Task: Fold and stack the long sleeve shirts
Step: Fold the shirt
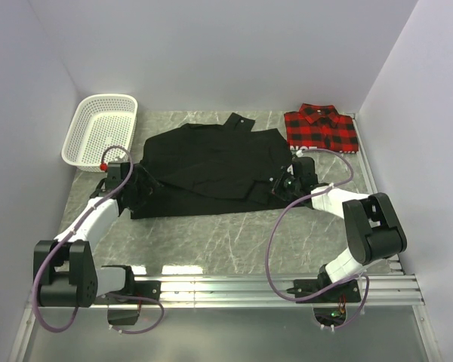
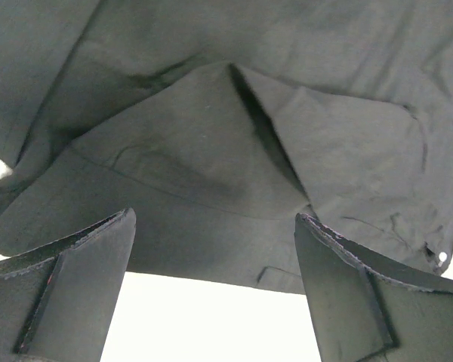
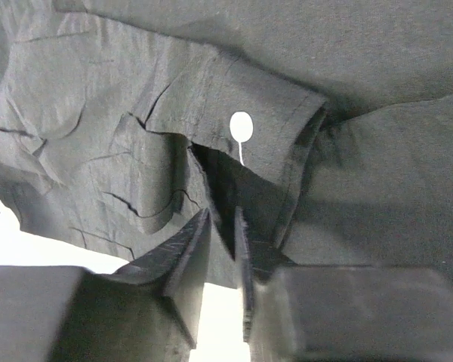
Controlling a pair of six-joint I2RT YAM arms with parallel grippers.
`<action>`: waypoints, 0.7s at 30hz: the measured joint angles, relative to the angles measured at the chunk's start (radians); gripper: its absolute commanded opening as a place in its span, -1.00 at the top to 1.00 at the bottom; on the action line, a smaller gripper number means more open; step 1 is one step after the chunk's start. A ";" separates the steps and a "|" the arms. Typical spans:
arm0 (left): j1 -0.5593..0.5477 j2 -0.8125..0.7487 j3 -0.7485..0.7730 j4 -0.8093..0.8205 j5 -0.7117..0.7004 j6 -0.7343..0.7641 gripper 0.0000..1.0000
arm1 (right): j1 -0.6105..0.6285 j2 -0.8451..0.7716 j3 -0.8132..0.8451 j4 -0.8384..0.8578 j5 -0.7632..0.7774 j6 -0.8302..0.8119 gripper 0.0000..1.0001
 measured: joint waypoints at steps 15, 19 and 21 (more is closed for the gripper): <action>0.000 0.064 -0.038 0.023 -0.005 -0.052 -0.85 | -0.036 0.005 0.035 -0.126 0.006 -0.066 1.00; 0.000 0.067 -0.038 0.023 -0.009 -0.052 -0.84 | -0.036 0.005 0.062 -0.173 0.028 -0.090 0.99; 0.000 0.068 -0.038 0.021 -0.010 -0.052 -0.84 | -0.036 0.005 0.064 -0.192 0.042 -0.097 0.98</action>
